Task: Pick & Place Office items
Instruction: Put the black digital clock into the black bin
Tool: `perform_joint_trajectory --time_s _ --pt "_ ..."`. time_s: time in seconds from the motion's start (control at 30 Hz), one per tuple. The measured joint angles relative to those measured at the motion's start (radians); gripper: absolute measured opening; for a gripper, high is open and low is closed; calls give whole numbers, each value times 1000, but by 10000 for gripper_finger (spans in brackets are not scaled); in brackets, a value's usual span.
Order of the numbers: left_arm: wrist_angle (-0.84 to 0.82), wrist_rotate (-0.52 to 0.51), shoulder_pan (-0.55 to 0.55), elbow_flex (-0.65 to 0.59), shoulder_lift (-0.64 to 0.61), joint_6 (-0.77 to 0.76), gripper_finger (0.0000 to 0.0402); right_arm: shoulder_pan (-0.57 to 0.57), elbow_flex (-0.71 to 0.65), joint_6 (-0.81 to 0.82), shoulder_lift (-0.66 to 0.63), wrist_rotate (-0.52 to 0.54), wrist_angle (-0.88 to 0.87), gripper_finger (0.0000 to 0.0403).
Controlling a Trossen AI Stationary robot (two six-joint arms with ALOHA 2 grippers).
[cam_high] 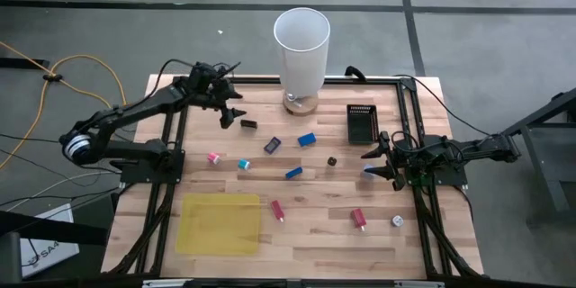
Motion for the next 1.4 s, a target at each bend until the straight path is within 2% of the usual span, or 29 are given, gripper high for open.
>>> perform_joint_trajectory --time_s 0.2,0.47,0.9,1.17,1.4 --pt "-105 4 15 115 61 97 308 0 0 0 0 0 0 191" --pt "-201 49 48 184 63 213 308 0 0 0 0 0 0 191" --pt "-434 56 56 342 63 340 308 0 0 0 0 0 0 191" --pt "-481 73 54 362 63 442 308 0 0 0 0 0 0 191" --pt "-481 62 25 362 62 422 308 0 0 0 0 0 0 191"
